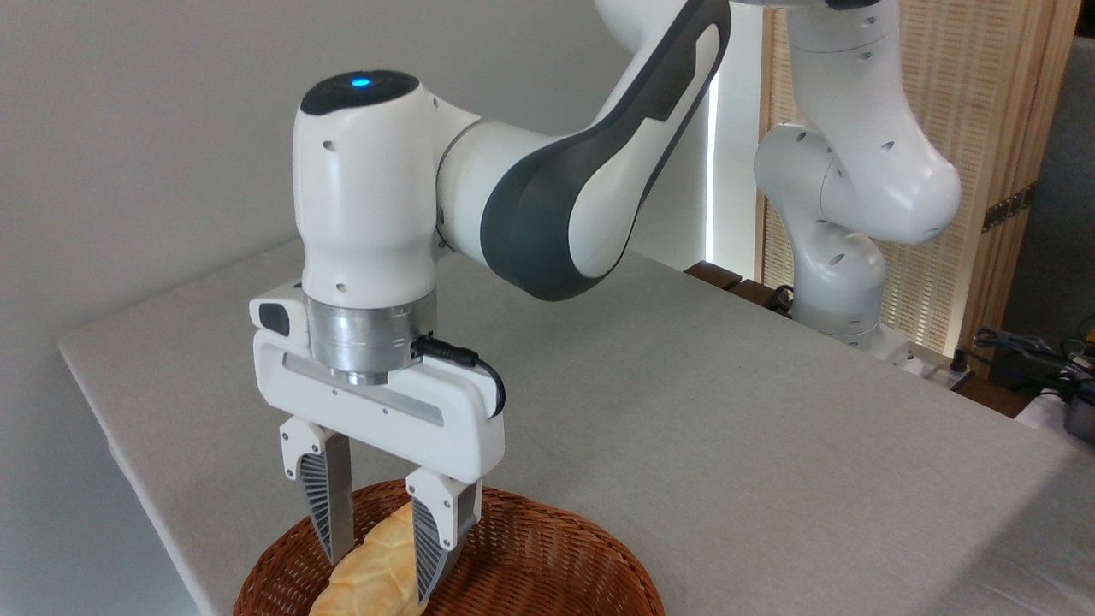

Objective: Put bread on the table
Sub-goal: 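Lower the open gripper into the wicker basket around the bread roll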

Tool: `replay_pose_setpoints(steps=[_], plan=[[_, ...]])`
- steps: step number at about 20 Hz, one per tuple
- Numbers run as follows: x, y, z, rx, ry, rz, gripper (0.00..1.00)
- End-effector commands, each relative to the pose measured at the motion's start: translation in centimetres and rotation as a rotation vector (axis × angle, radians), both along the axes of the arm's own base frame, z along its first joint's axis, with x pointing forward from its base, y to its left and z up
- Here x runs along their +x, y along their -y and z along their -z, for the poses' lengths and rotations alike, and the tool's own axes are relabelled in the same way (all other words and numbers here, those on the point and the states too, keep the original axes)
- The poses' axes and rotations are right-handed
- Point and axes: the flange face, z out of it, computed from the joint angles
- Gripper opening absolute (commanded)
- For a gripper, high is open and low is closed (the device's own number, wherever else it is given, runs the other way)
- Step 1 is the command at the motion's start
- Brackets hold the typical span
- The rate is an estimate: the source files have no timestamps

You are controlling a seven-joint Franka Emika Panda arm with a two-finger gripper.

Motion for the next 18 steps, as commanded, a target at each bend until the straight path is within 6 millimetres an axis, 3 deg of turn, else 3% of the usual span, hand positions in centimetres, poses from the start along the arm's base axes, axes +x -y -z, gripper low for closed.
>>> replay_pose_setpoints(steps=[1, 9, 10, 11, 12, 13, 18], plan=[[1.1, 0.5, 1.3, -0.007, 0.021, -0.004, 1.00], [1.3, 1.5, 1.9, -0.012, 0.020, 0.010, 1.00], [1.3, 1.5, 1.9, -0.005, 0.019, 0.015, 0.95], [1.3, 1.5, 1.9, -0.004, 0.020, 0.021, 0.78], [1.3, 1.5, 1.9, -0.001, 0.020, 0.033, 0.40], [1.3, 1.5, 1.9, 0.005, 0.020, 0.050, 0.24], [1.3, 1.6, 1.9, 0.006, 0.018, 0.063, 0.26]])
